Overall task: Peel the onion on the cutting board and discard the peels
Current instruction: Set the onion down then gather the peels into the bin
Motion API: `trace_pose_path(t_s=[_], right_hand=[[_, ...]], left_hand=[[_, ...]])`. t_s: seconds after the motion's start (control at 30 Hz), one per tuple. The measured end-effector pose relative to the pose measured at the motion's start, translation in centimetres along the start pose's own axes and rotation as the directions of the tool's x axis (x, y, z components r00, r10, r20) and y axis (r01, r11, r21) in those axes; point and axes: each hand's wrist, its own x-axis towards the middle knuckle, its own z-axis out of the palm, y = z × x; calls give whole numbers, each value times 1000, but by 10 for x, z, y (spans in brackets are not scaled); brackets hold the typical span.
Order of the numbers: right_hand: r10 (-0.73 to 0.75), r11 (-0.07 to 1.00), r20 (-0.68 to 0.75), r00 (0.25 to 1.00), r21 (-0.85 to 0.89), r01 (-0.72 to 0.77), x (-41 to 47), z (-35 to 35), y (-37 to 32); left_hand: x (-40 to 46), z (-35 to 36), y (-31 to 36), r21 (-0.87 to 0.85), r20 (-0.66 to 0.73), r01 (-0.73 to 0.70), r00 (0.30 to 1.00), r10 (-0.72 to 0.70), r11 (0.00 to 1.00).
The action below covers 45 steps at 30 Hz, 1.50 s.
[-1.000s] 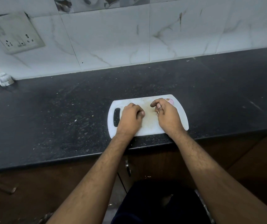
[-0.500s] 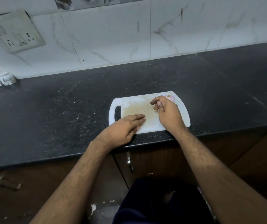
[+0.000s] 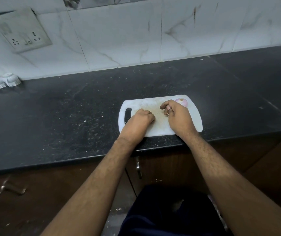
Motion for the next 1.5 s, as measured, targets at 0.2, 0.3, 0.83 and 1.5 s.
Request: trace_pose_path(t_s=[0.2, 0.3, 0.83, 1.5], right_hand=[[-21, 999, -26, 999, 29, 21, -3, -4, -6], [15, 995, -18, 1000, 96, -13, -10, -1, -16], [319, 292, 650, 690, 625, -724, -187, 139, -140], [463, 279, 831, 309, 194, -941, -273, 339, -192]], left_hand=[[0, -1, 11, -494, -176, 296, 887, -427, 818], [-25, -5, 20, -885, -84, 251, 743, -664, 392], [-241, -30, 20, -717, 426, -468, 292, -856, -517], [-402, 34, -115, -573, 656, -777, -245, -714, -260]])
